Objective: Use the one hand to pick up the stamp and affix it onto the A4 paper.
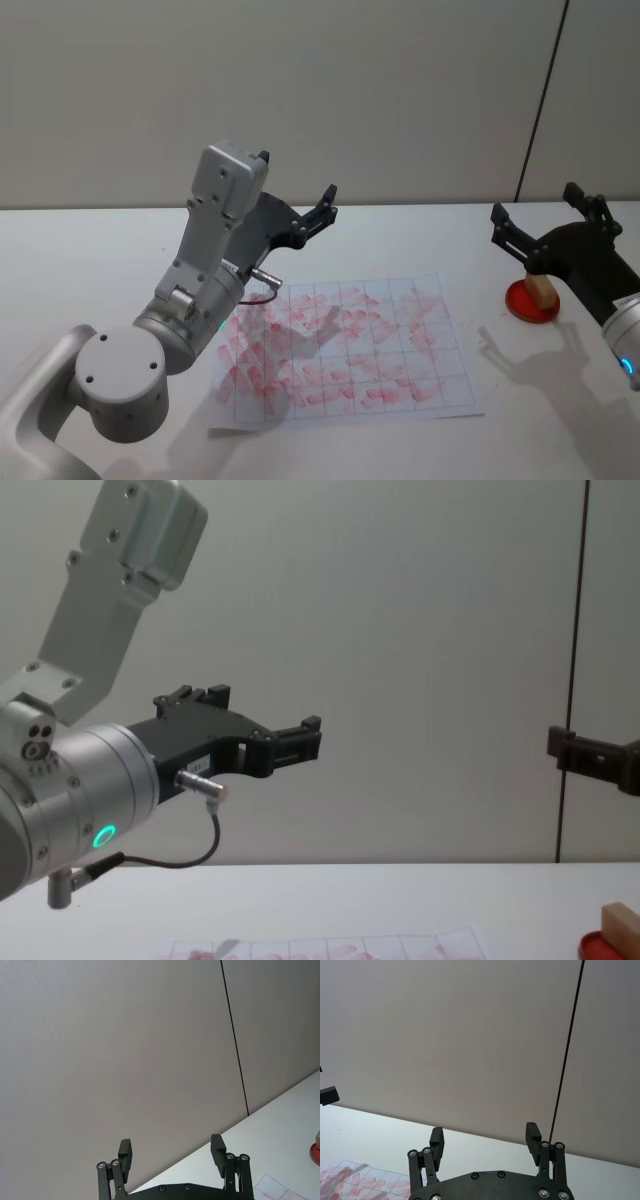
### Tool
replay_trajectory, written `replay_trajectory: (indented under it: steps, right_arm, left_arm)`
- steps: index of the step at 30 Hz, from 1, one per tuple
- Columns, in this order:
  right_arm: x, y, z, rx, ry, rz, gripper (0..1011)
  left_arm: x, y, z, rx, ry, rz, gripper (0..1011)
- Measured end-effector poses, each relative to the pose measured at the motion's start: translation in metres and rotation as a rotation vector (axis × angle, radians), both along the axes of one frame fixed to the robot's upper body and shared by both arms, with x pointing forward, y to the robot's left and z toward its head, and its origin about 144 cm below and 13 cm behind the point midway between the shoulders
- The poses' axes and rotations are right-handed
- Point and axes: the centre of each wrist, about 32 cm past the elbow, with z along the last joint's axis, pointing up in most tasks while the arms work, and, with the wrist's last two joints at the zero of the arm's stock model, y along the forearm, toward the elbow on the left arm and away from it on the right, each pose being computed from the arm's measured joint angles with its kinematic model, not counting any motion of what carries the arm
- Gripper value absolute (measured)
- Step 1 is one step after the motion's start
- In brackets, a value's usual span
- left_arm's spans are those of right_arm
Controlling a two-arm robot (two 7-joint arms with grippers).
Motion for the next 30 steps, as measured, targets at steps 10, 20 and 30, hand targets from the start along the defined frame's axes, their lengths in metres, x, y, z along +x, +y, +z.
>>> replay_trajectory:
  steps: [10, 20, 30]
  right_arm:
    - [0.0, 0.0, 0.0, 0.0, 0.0, 0.0, 1001]
    - [0.0, 0.0, -0.0001, 0.0, 0.0, 0.0, 1001]
    - [0.002, -0.0039, 0.0003, -0.004, 0.006, -0.009, 1000]
  left_arm:
    - [0.0, 0.0, 0.0, 0.0, 0.0, 0.0, 1001]
    - [0.0, 0.0, 0.0, 0.0, 0.0, 0.0, 1001]
    - [0.0, 0.0, 0.0, 0.0, 0.0, 0.0, 1001]
